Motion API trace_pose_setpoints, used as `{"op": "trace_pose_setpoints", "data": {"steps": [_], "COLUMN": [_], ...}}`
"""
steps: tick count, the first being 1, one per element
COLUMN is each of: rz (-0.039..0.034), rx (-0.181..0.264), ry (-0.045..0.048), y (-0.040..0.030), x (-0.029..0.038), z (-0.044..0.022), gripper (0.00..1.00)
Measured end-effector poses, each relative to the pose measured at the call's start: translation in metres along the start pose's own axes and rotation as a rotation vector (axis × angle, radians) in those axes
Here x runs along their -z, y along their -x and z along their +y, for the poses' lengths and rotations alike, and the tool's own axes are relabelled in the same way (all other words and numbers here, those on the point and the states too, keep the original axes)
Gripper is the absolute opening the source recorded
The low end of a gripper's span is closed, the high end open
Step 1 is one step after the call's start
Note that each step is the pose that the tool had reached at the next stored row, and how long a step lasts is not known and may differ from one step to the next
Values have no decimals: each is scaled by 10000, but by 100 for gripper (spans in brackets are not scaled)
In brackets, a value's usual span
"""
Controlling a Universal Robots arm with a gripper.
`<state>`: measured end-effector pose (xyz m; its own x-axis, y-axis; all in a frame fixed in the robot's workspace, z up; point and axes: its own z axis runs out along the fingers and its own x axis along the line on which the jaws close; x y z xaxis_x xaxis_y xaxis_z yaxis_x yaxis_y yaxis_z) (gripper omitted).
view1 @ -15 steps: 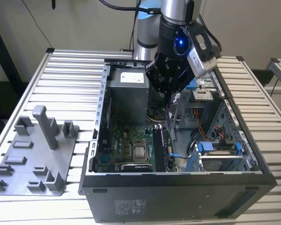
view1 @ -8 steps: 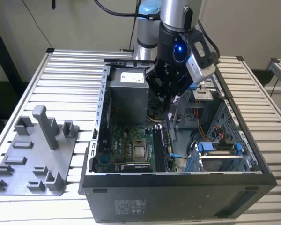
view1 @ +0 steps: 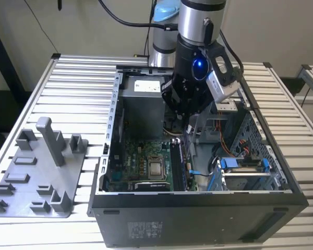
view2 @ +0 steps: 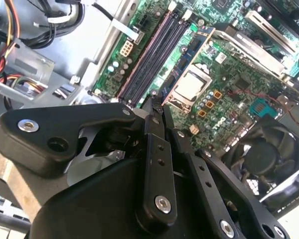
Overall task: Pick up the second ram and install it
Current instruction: 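Insert the second ram into the second slot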
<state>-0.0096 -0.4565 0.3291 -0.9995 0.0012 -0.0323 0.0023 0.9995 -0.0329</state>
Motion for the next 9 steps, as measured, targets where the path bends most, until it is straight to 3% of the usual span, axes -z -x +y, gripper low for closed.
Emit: {"op": "trace_pose_setpoints", "data": {"steps": [9], "rz": [1], "rx": [1], "ry": [3], "y": [0], "x": [-28], "z": [-14], "gripper": [14]}}
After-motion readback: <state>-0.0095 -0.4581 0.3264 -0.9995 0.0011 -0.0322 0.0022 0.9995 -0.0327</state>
